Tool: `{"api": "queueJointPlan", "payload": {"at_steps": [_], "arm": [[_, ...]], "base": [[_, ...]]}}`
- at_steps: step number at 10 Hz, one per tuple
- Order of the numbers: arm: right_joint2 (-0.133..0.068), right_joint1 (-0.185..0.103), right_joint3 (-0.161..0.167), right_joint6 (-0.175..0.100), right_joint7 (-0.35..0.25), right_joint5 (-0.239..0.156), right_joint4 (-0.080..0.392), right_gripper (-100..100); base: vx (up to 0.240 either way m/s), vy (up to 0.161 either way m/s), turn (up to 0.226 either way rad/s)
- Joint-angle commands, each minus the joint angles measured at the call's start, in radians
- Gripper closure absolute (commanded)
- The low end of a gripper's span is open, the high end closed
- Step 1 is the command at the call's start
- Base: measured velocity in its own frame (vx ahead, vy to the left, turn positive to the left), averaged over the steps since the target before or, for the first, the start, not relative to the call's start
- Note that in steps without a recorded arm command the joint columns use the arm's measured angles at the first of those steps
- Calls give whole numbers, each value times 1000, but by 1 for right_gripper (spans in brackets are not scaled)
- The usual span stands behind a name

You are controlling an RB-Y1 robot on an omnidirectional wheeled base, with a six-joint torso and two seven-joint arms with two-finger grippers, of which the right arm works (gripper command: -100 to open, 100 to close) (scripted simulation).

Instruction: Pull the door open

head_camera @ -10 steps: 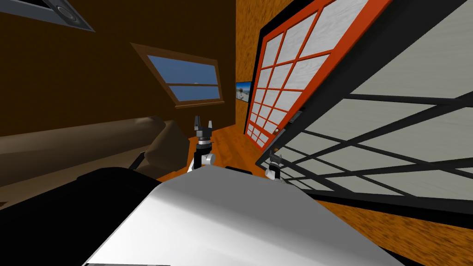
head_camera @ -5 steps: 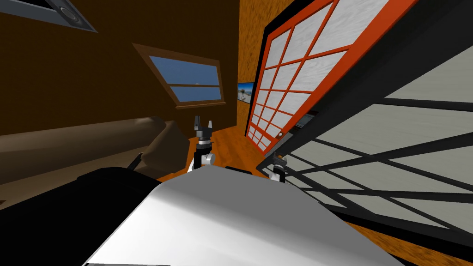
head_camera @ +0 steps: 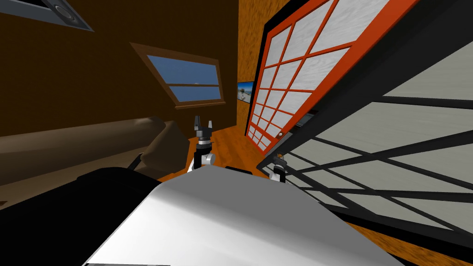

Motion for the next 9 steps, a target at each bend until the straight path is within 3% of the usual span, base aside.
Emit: {"api": "queueJointPlan", "payload": {"at_steps": [1, 4, 9], "arm": [[1, 0, 1, 0, -1, 0, 0, 100], [-6, 3, 15, -1, -19, 11, -2, 100], [-23, 12, 60, -5, -75, 41, -8, 100]], "base": [[0, 0, 0], [-40, 0, 26], [-189, -9, 69]]}}
